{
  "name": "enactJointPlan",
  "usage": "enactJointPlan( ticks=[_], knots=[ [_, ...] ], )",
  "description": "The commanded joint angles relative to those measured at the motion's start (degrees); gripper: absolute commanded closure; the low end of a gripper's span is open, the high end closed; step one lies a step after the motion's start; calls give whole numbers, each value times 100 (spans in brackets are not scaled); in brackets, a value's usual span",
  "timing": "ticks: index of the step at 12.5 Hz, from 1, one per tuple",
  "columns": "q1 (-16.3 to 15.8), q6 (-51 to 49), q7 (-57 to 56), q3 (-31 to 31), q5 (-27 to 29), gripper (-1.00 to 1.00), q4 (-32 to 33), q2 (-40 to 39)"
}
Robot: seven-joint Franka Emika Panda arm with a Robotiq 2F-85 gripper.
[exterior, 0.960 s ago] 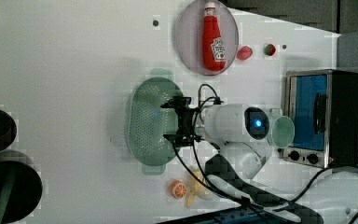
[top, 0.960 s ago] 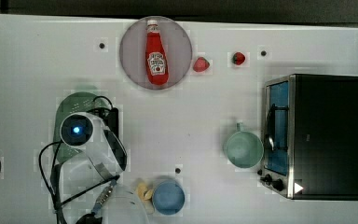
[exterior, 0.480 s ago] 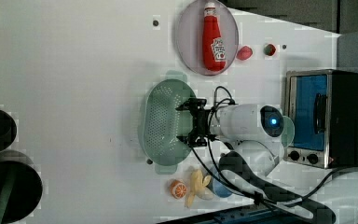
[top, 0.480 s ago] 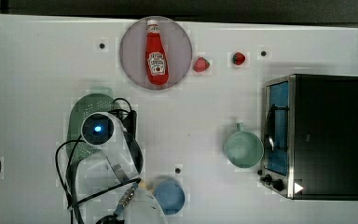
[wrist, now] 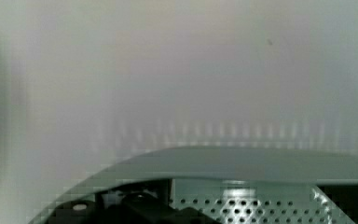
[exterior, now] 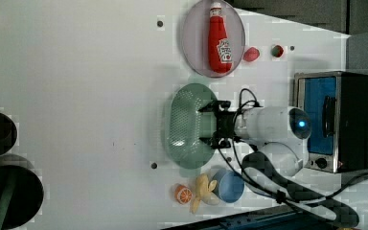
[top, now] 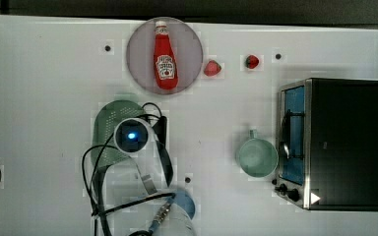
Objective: Drag strainer left to right.
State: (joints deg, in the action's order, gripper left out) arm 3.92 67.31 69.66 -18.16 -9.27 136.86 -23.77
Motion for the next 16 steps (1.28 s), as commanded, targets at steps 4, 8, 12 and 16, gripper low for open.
enactJointPlan(
  ticks=[4,8,12,16],
  knots=[
    [327,-79,-1364,803,-51,-100,109,197],
    [432,-21,-1912,1368,-52,-100,103,209],
    [518,139,-2429,1816,-51,-100,86,209],
    [574,142,-2468,2050,-51,-100,79,207]
  ],
)
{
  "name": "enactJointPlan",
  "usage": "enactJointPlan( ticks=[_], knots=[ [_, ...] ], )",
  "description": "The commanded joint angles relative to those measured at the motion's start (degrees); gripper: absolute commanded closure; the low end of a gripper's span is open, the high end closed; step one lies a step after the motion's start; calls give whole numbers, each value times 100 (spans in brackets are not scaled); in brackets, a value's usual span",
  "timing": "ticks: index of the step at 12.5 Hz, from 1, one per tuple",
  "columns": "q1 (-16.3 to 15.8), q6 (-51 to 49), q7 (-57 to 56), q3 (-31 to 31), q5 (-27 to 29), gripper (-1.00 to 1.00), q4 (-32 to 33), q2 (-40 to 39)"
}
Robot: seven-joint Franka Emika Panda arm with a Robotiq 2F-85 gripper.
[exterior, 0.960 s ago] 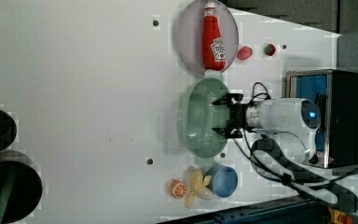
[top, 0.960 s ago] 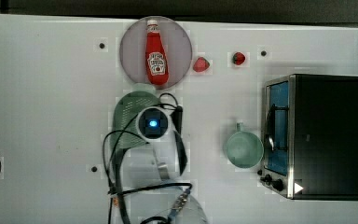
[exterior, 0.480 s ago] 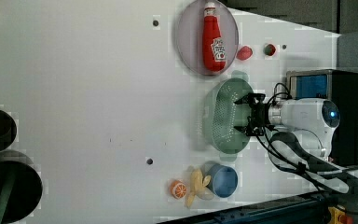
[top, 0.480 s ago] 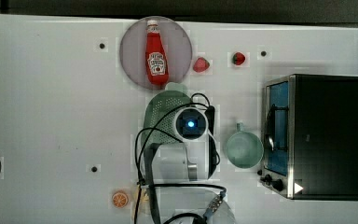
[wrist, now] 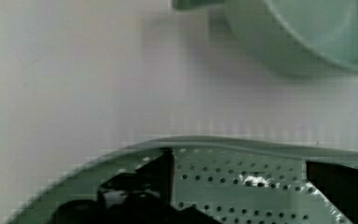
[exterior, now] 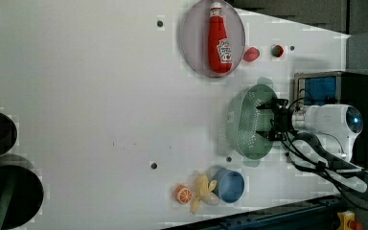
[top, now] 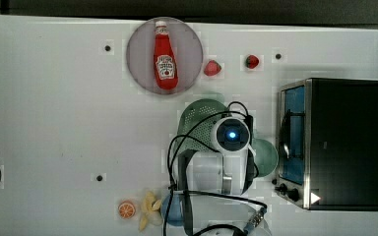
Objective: Drag strainer left to right.
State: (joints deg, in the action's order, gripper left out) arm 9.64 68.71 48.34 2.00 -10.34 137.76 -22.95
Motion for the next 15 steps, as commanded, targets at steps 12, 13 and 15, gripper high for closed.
enactJointPlan(
  ticks=[12,13,15],
  knots=[
    [-4,-3220,-2031,-853,134,-100,-855,2038],
    [-6,-3718,-2268,-901,208,-100,-1049,2308],
    [-5,-4514,-3028,-907,598,-100,-1392,2856]
  ],
)
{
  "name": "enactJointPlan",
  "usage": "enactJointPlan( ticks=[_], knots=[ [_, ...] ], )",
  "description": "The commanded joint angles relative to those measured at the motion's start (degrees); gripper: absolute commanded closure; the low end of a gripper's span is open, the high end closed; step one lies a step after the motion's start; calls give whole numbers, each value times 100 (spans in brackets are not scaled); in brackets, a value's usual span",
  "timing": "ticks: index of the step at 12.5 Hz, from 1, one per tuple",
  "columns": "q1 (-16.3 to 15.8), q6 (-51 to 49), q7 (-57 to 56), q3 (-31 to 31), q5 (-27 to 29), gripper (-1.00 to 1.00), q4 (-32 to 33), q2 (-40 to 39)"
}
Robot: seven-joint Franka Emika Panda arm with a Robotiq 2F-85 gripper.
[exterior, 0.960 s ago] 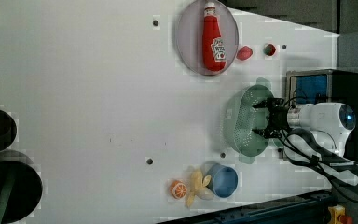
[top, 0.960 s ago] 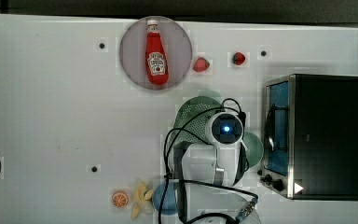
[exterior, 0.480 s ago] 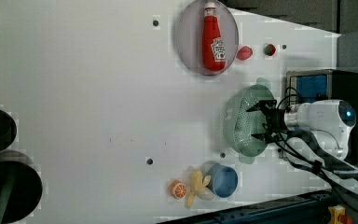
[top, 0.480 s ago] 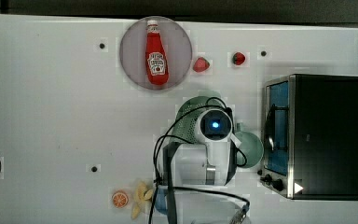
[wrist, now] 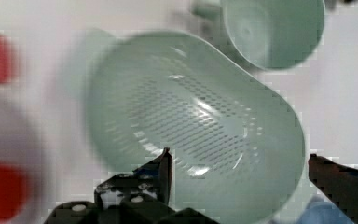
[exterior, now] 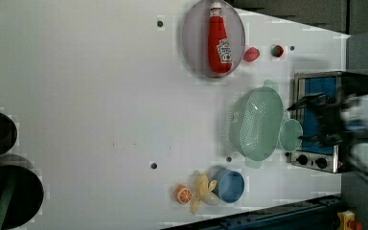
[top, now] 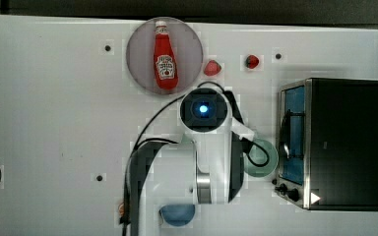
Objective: Drag strainer left to right.
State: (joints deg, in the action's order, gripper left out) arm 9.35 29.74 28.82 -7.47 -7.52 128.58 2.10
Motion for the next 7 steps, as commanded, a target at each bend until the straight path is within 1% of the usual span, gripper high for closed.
enactJointPlan(
  ticks=[1,3,7],
  knots=[
    [30,-958,-1414,75,563,-100,-630,609],
    [31,-1593,-1930,171,972,-100,-875,1061],
    [29,-2555,-2622,188,936,-100,-1257,1569]
  ],
)
